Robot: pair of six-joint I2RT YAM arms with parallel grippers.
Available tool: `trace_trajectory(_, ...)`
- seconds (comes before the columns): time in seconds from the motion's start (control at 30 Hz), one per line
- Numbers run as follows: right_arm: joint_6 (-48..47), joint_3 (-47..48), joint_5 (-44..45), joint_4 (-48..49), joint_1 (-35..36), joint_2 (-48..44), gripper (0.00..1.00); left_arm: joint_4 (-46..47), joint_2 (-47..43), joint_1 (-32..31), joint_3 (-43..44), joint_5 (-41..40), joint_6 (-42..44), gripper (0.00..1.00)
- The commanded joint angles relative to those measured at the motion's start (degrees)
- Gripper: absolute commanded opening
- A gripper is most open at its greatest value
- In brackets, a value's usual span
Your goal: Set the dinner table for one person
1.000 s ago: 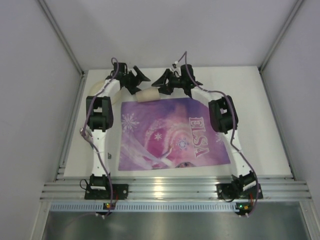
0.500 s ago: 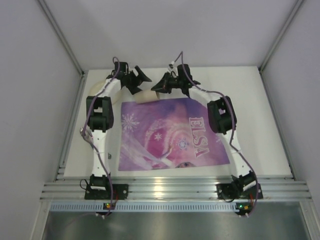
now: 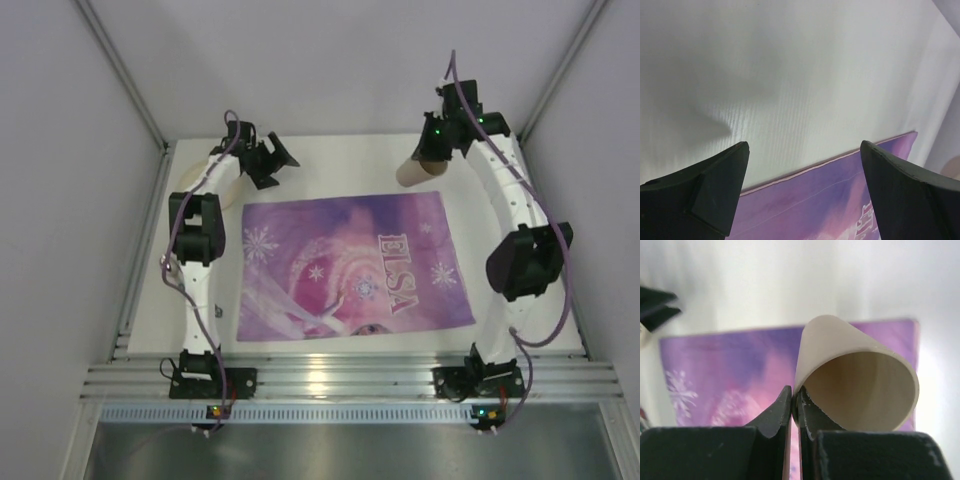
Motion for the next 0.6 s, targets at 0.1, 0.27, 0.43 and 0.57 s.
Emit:
trace_trajectory(0.1,-6.15,-14.12,13.13,-10.02,4.46,-8.22,0.00,-4.45,-5.60,-0.19,0.26,-6.15,3.15,0.98)
trace_trajectory(0.27,-8.35,-15.27,21.29,-11.79,6.84,-7.70,0.00,-4.98,-7.36,-0.28,-2.64,-6.42,4.56,0.98)
trace_trajectory(0.43,-8.44,-15.18,25.70,-10.13,6.84,-6.03,0.00,-5.16,-11.05,-0.37,-7.38,-7.83,5.79,0.98)
trace_trajectory(0.57,-7.12,-17.20,26.06,-6.08,6.93,-6.29,0.00,-5.16,-12.72,-0.28,-9.84,-7.83,6.32,0.98)
